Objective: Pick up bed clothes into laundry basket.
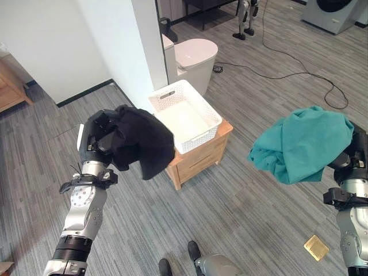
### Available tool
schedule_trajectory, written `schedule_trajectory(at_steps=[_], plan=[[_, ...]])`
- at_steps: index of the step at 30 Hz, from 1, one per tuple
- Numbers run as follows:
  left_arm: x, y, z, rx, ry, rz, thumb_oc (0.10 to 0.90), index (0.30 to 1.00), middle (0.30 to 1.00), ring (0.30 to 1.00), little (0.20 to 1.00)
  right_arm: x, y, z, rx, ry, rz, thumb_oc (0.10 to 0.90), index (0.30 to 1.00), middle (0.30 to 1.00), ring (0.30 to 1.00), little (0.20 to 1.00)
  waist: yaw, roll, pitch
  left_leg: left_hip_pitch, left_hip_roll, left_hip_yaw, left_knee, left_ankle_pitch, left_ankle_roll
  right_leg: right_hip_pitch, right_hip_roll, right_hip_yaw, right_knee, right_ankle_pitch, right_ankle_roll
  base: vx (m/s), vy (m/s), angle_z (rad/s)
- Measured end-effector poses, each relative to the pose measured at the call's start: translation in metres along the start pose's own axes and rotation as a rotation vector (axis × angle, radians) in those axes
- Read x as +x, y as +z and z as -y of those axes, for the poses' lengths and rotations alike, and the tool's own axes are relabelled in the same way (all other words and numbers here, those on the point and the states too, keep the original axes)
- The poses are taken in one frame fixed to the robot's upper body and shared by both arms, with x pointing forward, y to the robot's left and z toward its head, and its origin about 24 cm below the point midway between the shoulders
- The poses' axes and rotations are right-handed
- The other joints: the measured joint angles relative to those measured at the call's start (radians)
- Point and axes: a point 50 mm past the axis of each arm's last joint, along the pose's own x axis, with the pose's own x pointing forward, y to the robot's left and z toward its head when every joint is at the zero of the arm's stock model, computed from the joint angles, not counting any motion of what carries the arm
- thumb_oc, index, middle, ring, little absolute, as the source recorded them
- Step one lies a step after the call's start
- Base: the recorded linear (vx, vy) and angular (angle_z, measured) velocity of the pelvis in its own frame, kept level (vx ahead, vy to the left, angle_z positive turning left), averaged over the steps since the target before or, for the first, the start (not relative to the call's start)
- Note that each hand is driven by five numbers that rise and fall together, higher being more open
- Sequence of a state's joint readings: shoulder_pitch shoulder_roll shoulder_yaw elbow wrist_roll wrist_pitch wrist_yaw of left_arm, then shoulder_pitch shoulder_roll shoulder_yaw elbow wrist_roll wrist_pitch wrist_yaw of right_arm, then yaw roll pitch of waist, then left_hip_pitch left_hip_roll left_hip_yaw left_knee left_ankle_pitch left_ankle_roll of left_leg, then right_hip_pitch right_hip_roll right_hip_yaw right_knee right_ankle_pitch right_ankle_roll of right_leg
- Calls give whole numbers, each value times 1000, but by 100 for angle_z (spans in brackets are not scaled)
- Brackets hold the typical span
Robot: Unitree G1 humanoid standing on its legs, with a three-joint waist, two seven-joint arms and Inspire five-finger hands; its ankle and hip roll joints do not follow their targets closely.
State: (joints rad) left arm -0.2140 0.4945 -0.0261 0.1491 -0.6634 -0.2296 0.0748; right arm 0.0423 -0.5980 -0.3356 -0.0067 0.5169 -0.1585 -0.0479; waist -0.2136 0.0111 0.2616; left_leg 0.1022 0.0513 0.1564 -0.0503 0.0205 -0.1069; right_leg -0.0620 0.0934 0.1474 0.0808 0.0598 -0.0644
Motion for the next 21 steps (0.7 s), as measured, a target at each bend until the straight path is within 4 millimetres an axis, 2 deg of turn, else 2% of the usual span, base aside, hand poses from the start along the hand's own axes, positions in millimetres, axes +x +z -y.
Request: schedule_trajectory(at_steps=[1, 2, 3, 4, 5, 7, 8, 9, 10, 11, 13, 14, 16, 17, 21], plan=[[0, -1, 1, 0, -6, -4, 400, 300, 300, 300, 300, 0, 0, 0, 0, -1, 0, 400, 300, 300, 300, 300, -5, 7, -2, 0, 4, 0, -2, 0, 0, 1, 0, 2, -5, 4, 5, -86, 22, -10], [0, 1, 5, -6, -31, 7, 400, 300, 300, 300, 300, 2, 5, 2, -19, 7, 14, 400, 300, 300, 300, 300, 7, 71, 6, -41, -24, 10, 7, 17, 76, -121, -8, 42, 150, -34, 54, -56, 6, -6], [0, 1, 5, -4, -33, 3, 400, 300, 300, 300, 300, 1, 3, 2, -6, 2, 9, 400, 300, 300, 300, 300, 8, 70, 6, -40, -23, 10, 6, 17, 77, -121, -10, 40, 148, -33, 56, -105, -14, 6], [2, -1, 6, 34, -62, -28, 400, 300, 300, 300, 300, -7, -6, 4, 126, -48, -6, 400, 300, 300, 300, 300, 9, 63, 3, -29, -19, 8, 6, 19, 78, -108, -13, 22, 127, -30, 63, -158, -50, 19], [0, -4, 3, 70, -84, -75, 400, 300, 300, 300, 300, -19, -24, 1, 274, -128, -53, 400, 300, 300, 300, 300, 15, 40, 1, -17, -9, 10, -2, 22, 75, -89, -10, 10, 119, -23, 64, -156, -52, 8], [-1, -6, 0, 82, -78, -101, 400, 300, 300, 300, 300, -14, -28, -1, 261, -115, -101, 400, 300, 300, 300, 300, 48, 25, -3, -15, -1, 35, -18, 21, 64, -86, 0, 24, 103, -14, 69, -96, -68, -22], [-1, -5, -2, 88, -74, -100, 400, 300, 300, 300, 300, -12, -27, -1, 242, -97, -106, 400, 300, 300, 300, 300, 49, 11, -8, -16, 2, 36, -17, 21, 64, -81, -2, 20, 81, -4, 75, -104, -83, 13], [2, -5, -4, 92, -61, -103, 400, 300, 300, 300, 300, -7, -29, -2, 225, -88, -121, 400, 300, 300, 300, 300, 59, -20, -10, -13, 12, 18, -20, 27, 55, -44, -4, -10, 45, 17, 56, -85, -59, 37], [3, -7, -4, 88, -41, -107, 400, 300, 300, 300, 300, -3, -28, -2, 182, -52, -138, 400, 300, 300, 300, 300, 72, -39, -16, -6, 17, 7, -20, 26, 54, -26, -2, -18, 28, 19, 53, -48, -33, 60], [4, -6, -7, 89, -17, -107, 400, 300, 300, 300, 300, 2, -25, -5, 126, 9, -141, 400, 300, 300, 300, 300, 82, -69, -32, -9, 22, -7, -13, 27, 52, -15, -2, -36, 14, 19, 50, -40, -5, 45], [5, -2, -13, 102, 17, -96, 400, 300, 300, 300, 300, 15, -15, -16, 115, 57, -95, 400, 300, 300, 300, 300, 100, -98, -42, -19, 29, -28, -3, 28, 46, -6, -4, -62, 4, 22, 47, -33, 3, 40], [5, -1, -16, 105, 46, -92, 400, 300, 300, 300, 300, 28, -2, -28, 108, 111, -38, 400, 300, 300, 300, 300, 108, -115, -49, -14, 30, -41, 6, 28, 46, 5, -4, -68, -7, 24, 44, -27, 4, 37], [3, -1, -20, 105, 61, -93, 400, 300, 300, 300, 300, 38, 12, -41, 102, 175, 23, 400, 300, 300, 300, 300, 130, -122, -52, -18, 31, -57, 8, 28, 45, 22, -7, -85, -20, 25, 44, -36, 6, 33], [-3, -4, -29, 90, 103, -85, 400, 300, 300, 300, 300, 42, 30, -56, 72, 259, 94, 400, 300, 300, 300, 300, 148, -120, -53, -20, 29, -69, 7, 25, 43, 31, -10, -91, -29, 22, 47, -15, 15, 28], [-27, -12, -59, 65, 251, -132, 400, 300, 300, 300, 300, 37, 56, -77, 48, 404, 209, 400, 300, 300, 300, 300, 179, -121, -53, -13, 22, -91, 4, 22, 48, 55, -20, -113, -52, 22, 49, 29, 40, 24]])
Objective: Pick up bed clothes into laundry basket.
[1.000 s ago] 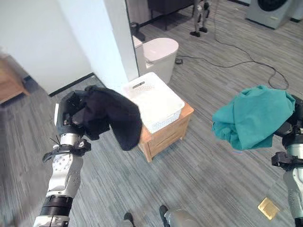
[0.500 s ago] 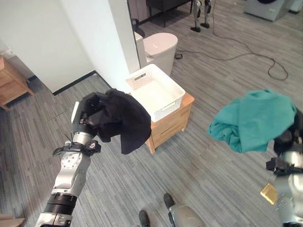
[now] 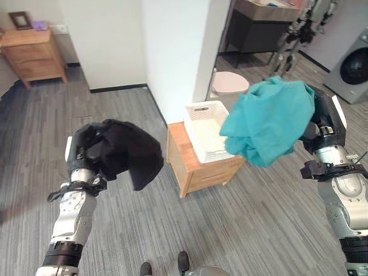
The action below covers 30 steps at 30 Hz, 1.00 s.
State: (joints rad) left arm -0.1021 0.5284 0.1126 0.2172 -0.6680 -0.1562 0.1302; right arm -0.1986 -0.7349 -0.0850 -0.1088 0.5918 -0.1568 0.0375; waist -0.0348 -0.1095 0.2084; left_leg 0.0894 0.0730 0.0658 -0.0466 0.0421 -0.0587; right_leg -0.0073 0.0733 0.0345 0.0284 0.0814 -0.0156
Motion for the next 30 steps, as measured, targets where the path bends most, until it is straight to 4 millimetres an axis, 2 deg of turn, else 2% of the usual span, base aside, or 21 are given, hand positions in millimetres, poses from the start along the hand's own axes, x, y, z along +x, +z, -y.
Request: schedule_trajectory(at_steps=[2, 5, 6, 7, 8, 9, 10, 11, 13, 16, 17, 19, 20, 21, 22, 23, 25, 26, 27, 28, 30], plan=[[-14, -8, -23, 20, 85, -39, 400, 300, 300, 300, 300, -1, 2, -2, -2, 12, 8, 400, 300, 300, 300, 300, 3, 0, 0, 2, -9, -8, -5, 6, 9, 0, -10, -3, 0, 1, -1, 91, 84, 13], [-19, -13, -29, 35, 103, -68, 400, 300, 300, 300, 300, -11, -6, 10, -36, -32, -42, 400, 300, 300, 300, 300, 6, 4, 3, 6, -26, -14, -12, 7, 24, -3, -25, -3, 3, -5, 7, 24, 100, 7], [-18, -13, -28, 36, 105, -68, 400, 300, 300, 300, 300, -14, -12, 14, -43, -54, -71, 400, 300, 300, 300, 300, -2, 16, 11, 3, -34, -2, -9, 2, 40, -49, -31, 13, 84, -17, 29, -38, 90, -6], [-17, -13, -26, 37, 98, -67, 400, 300, 300, 300, 300, -16, -15, 17, -49, -64, -88, 400, 300, 300, 300, 300, -22, 29, 23, 4, -37, 3, -10, 7, 50, -93, -30, 39, 175, -36, 80, 19, 63, -16], [-15, -12, -24, 35, 94, -62, 400, 300, 300, 300, 300, -16, -17, 17, -49, -69, -94, 400, 300, 300, 300, 300, -27, 37, 43, 3, -35, 12, 1, 6, 58, -152, -26, 67, 296, -48, 105, 164, -3, -7], [-13, -11, -19, 41, 78, -60, 400, 300, 300, 300, 300, -18, -19, 18, -51, -74, -107, 400, 300, 300, 300, 300, -35, 51, 63, 12, -31, 20, 2, 7, 61, -205, -26, 75, 416, -66, 195, 180, 8, -30], [-9, -11, -10, 55, 31, -61, 400, 300, 300, 300, 300, -24, -27, 18, -45, -84, -149, 400, 300, 300, 300, 300, -53, 61, 82, 27, -48, 65, 10, -27, 74, -304, -67, 98, 562, -94, 247, 266, -48, -34], [-9, -11, -7, 47, 24, -61, 400, 300, 300, 300, 300, -25, -28, 17, -40, -84, -151, 400, 300, 300, 300, 300, -58, 54, 85, 39, -55, 98, 6, -25, 90, -318, -105, 93, 563, -99, 242, 255, -65, -70], [-6, -9, 1, 37, -10, -49, 400, 300, 300, 300, 300, -28, -31, 16, -44, -75, -172, 400, 300, 300, 300, 300, -84, 59, 91, 67, -87, 139, 0, -50, 83, -347, -214, 104, 434, -95, 241, 385, -138, -66], [8, 6, 17, 4, -60, 15, 400, 300, 300, 300, 300, -30, -32, 18, -46, -93, -182, 400, 300, 300, 300, 300, -132, 55, 90, 83, -104, 169, 5, -86, 67, -317, -314, 64, 36, -55, 229, 462, -335, -43], [12, 9, 24, -13, -72, 31, 400, 300, 300, 300, 300, -31, -32, 18, -49, -97, -184, 400, 300, 300, 300, 300, -150, 53, 89, 88, -101, 171, 9, -98, 55, -310, -326, 42, -17, -42, 229, 361, -339, -21], [16, 12, 34, -43, -99, 46, 400, 300, 300, 300, 300, -34, -34, 19, -59, -101, -195, 400, 300, 300, 300, 300, -173, 54, 87, 115, -85, 172, 10, -116, 33, -285, -318, 6, -28, -17, 225, 224, -215, 7], [14, 10, 43, -62, -142, 50, 400, 300, 300, 300, 300, -44, -38, 22, -70, -116, -227, 400, 300, 300, 300, 300, -214, 43, 66, 155, -59, 152, 24, -141, -6, -213, -286, 13, 35, 9, 211, 234, -267, 31], [13, 9, 47, -70, -158, 51, 400, 300, 300, 300, 300, -48, -39, 25, -74, -125, -239, 400, 300, 300, 300, 300, -225, 40, 56, 155, -43, 142, 51, -165, -26, -184, -262, 49, 35, 55, 186, 111, -175, 35], [11, 6, 52, -96, -177, 50, 400, 300, 300, 300, 300, -48, -39, 28, -80, -137, -242, 400, 300, 300, 300, 300, -233, 62, 55, 158, -3, 142, 84, -182, -52, -185, -221, 46, 66, 90, 173, -11, -20, 19], [9, 1, 61, -135, -203, 35, 400, 300, 300, 300, 300, -51, -42, 34, -84, -163, -257, 400, 300, 300, 300, 300, -235, 89, 49, 130, 51, 140, 170, -221, -78, -193, -184, 43, 104, 85, 130, 0, -3, -7], [7, -1, 71, -152, -262, 25, 400, 300, 300, 300, 300, -47, -40, 37, -93, -179, -251, 400, 300, 300, 300, 300, -231, 102, 45, 103, 124, 144, 226, -200, -99, -203, -142, 7, 152, 44, 55, 654, -767, -15], [8, -8, 89, -203, -285, 7, 400, 300, 300, 300, 300, -53, -44, 49, -97, -224, -248, 400, 300, 300, 300, 300, -188, 95, 53, 21, 122, 56, 396, -83, -70, -207, -119, -12, 202, -48, 9, 741, -810, 17], [16, -2, 118, -261, -348, 19, 400, 300, 300, 300, 300, -63, -46, 67, -93, -319, -287, 400, 300, 300, 300, 300, -137, 63, 80, -162, 133, 50, 702, -62, -79, -204, -129, 24, 245, -75, -10, 274, -86, 27], [11, -2, 119, -284, -357, 21, 400, 300, 300, 300, 300, -52, -46, 73, -94, -350, -297, 400, 300, 300, 300, 300, -134, 35, 123, -250, 109, 41, 730, -89, -79, -161, -142, 30, 241, -81, -14, 262, 47, 3], [7, -11, 104, -254, -312, -21, 400, 300, 300, 300, 300, -42, -39, 71, -95, -332, -257, 400, 300, 300, 300, 300, -105, 45, 123, -334, 107, 131, 567, -50, -48, -100, -129, 19, 204, -82, -12, 436, 129, -37]])
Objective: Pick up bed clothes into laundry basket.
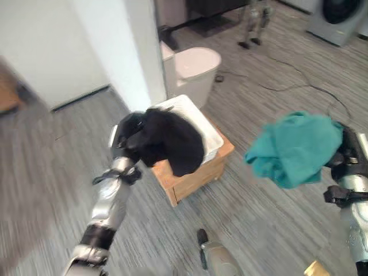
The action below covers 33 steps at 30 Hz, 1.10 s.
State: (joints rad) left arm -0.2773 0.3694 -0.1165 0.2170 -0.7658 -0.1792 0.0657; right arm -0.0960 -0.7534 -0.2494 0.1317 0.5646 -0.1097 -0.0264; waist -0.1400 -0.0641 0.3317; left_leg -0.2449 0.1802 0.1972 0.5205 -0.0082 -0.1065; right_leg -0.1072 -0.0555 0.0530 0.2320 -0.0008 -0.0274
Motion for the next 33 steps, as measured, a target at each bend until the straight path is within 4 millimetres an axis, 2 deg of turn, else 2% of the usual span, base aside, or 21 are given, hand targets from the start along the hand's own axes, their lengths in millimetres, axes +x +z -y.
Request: schedule_trajectory(at_steps=[1, 2, 3, 4, 5, 7, 8, 9, 10, 12, 13, 15, 16, 17, 18, 20, 23, 25, 27, 29, 33], plan=[[0, 5, -13, 52, 34, -9, 400, 300, 300, 300, 300, 0, 8, -1, -29, 33, 22, 400, 300, 300, 300, 300, 6, 31, -18, 14, 1, 41, -245, 14, 9, 42, 15, -23, -55, -8, -3, 339, 113, -50], [1, 17, -23, 97, 47, 11, 400, 300, 300, 300, 300, 2, 17, -1, -66, 62, 43, 400, 300, 300, 300, 300, 13, 48, -27, 35, -17, 11, -403, 25, -9, 57, 28, -21, -81, 1, -12, 276, 60, -59], [2, 28, -31, 146, 59, 33, 400, 300, 300, 300, 300, 3, 24, -1, -84, 79, 63, 400, 300, 300, 300, 300, 13, 62, -32, 42, -19, -25, -475, 38, -16, 69, 38, -18, -95, 16, -9, 192, 24, -68], [4, 56, -46, 211, 106, 107, 400, 300, 300, 300, 300, 2, 31, 3, -88, 71, 91, 400, 300, 300, 300, 300, 6, 65, -34, 58, -31, -77, -490, 56, -14, 97, 49, -18, -125, 32, -25, 218, 52, -46], [5, 71, -51, 229, 131, 152, 400, 300, 300, 300, 300, -4, 32, 9, -90, 53, 97, 400, 300, 300, 300, 300, 2, 64, -36, 73, -41, -106, -461, 59, -18, 120, 50, -16, -144, 32, -26, 257, 83, -33], [3, 96, -57, 218, 186, 271, 400, 300, 300, 300, 300, -10, 30, 18, -100, 22, 87, 400, 300, 300, 300, 300, -16, 67, -45, 114, -43, -98, -462, 67, -29, 138, 55, -20, -165, 30, -23, 186, 77, -9], [3, 116, -55, 199, 208, 369, 400, 300, 300, 300, 300, -16, 27, 26, -88, -15, 80, 400, 300, 300, 300, 300, -22, 68, -46, 168, -46, -93, -502, 77, -44, 150, 59, -15, -182, 28, -20, 110, 62, -2], [1, 133, -52, 189, 214, 454, 400, 300, 300, 300, 300, -21, 23, 33, -70, -57, 72, 400, 300, 300, 300, 300, -30, 69, -47, 209, -57, -90, -557, 81, -44, 155, 60, -17, -193, 27, -17, 161, 112, -1], [-3, 157, -46, 176, 214, 599, 400, 300, 300, 300, 300, -26, 19, 41, -73, -108, 48, 400, 300, 300, 300, 300, -41, 72, -49, 268, -70, -78, -595, 115, -8, 154, 59, -7, -196, 18, -3, 250, 142, -4], [-9, 173, -42, 191, 212, 680, 400, 300, 300, 300, 300, -32, 15, 46, -85, -125, 31, 400, 300, 300, 300, 300, -40, 81, -53, 327, -77, -53, -611, 177, 29, 159, 62, 8, -203, 9, 10, 163, 136, -22], [-11, 186, -40, 253, 216, 733, 400, 300, 300, 300, 300, -36, 9, 49, -86, -145, 8, 400, 300, 300, 300, 300, -41, 76, -52, 338, -90, -37, -609, 166, 40, 149, 50, 31, -176, 8, 36, 41, 97, -36], [-10, 194, -41, 334, 225, 734, 400, 300, 300, 300, 300, -37, 5, 50, -89, -153, -9, 400, 300, 300, 300, 300, -38, 81, -52, 346, -98, -42, -608, 165, 55, 97, 41, 70, -89, -30, 92, 66, 95, -24], [-11, 196, -40, 356, 222, 739, 400, 300, 300, 300, 300, -37, 5, 51, -90, -161, -11, 400, 300, 300, 300, 300, -41, 74, -59, 343, -112, -44, -608, 159, 63, 98, 23, 90, -118, -36, 112, 73, 79, -2], [-10, 199, -39, 368, 219, 746, 400, 300, 300, 300, 300, -37, 5, 51, -91, -165, -10, 400, 300, 300, 300, 300, -41, 61, -65, 341, -131, -40, -608, 151, 69, 111, -4, 95, -162, -2, 129, 34, 62, 7], [-6, 205, -34, 402, 195, 747, 400, 300, 300, 300, 300, -36, 5, 52, -88, -178, -5, 400, 300, 300, 300, 300, -38, 55, -66, 331, -149, -39, -608, 132, 60, 134, -26, 105, -228, 11, 116, 16, 91, 3], [3, 208, -24, 472, 144, 721, 400, 300, 300, 300, 300, -36, 2, 48, -87, -164, -17, 400, 300, 300, 300, 300, -32, 53, -65, 325, -153, -33, -608, 131, 61, 146, -33, 111, -269, 41, 122, 15, 114, 3], [29, 212, -5, 614, 20, 630, 400, 300, 300, 300, 300, -32, 0, 43, -78, -146, -19, 400, 300, 300, 300, 300, -27, 58, -64, 325, -156, -21, -609, 126, 61, 146, -35, 114, -273, 42, 123, 14, 62, 1], [39, 212, 4, 675, -41, 580, 400, 300, 300, 300, 300, -30, 0, 40, -73, -137, -15, 400, 300, 300, 300, 300, -35, 66, -65, 322, -153, -14, -609, 111, 58, 142, -32, 114, -274, 45, 127, 3, 45, -1], [51, 210, 21, 755, -140, 526, 400, 300, 300, 300, 300, -30, -2, 39, -73, -135, -23, 400, 300, 300, 300, 300, -45, 77, -67, 307, -150, 1, -609, 91, 62, 124, -29, 117, -274, 53, 133, 1, 45, -8], [55, 201, 36, 786, -230, 492, 400, 300, 300, 300, 300, -31, -7, 39, -74, -139, -44, 400, 300, 300, 300, 300, -65, 80, -66, 293, -153, 13, -609, 87, 67, 107, -32, 120, -275, 64, 136, 0, 28, -10], [58, 180, 43, 836, -317, 400, 400, 300, 300, 300, 300, -34, -11, 40, -81, -146, -63, 400, 300, 300, 300, 300, -74, 83, -64, 286, -155, 22, -610, 87, 67, 99, -34, 141, -293, 81, 138, -18, 19, -14]])
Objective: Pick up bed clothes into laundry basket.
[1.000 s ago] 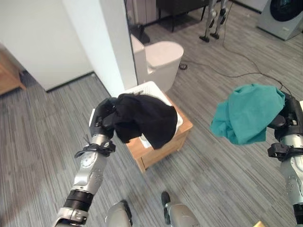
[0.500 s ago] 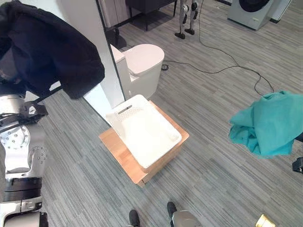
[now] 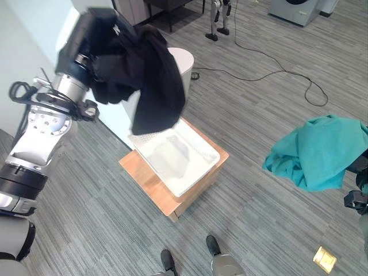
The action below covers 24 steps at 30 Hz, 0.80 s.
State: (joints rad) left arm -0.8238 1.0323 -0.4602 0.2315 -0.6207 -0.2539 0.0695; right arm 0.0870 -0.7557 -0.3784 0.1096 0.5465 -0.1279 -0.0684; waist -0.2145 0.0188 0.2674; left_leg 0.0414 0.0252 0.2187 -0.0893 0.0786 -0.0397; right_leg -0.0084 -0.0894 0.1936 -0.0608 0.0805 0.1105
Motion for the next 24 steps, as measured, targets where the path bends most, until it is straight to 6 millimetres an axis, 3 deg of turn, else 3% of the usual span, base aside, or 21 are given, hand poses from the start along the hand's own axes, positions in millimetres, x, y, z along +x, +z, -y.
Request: schedule_trajectory(at_steps=[4, 10, 20, 24], plan=[[0, -7, 19, 56, -132, -44, 400, 300, 300, 300, 300, 0, 0, 1, -1, -11, -2, 400, 300, 300, 300, 300, -11, -1, 1, -16, 2, 0, 0, 2, -1, -7, 1, -1, -19, 18, -2, 0, 0, 0], [0, -13, 32, 30, -170, -57, 400, 300, 300, 300, 300, 0, 0, 1, 0, -27, 0, 400, 300, 300, 300, 300, -16, -15, 11, -34, 4, -1, 1, 3, 0, -20, 3, -2, -26, 22, -4, -28, 5, 0], [15, -19, 29, 77, -131, -117, 400, 300, 300, 300, 300, 2, 3, 0, 2, -24, 12, 400, 300, 300, 300, 300, -21, -70, 57, -62, 14, 7, 1, 5, 0, -52, 13, 1, -28, 26, -5, -25, -2, -2], [21, -25, 29, 113, -111, -152, 400, 300, 300, 300, 300, 3, 5, -1, 3, -21, 18, 400, 300, 300, 300, 300, -26, -106, 76, -66, 17, 20, 1, 5, 0, -60, 16, 4, -28, 26, -5, -12, -1, -4]])
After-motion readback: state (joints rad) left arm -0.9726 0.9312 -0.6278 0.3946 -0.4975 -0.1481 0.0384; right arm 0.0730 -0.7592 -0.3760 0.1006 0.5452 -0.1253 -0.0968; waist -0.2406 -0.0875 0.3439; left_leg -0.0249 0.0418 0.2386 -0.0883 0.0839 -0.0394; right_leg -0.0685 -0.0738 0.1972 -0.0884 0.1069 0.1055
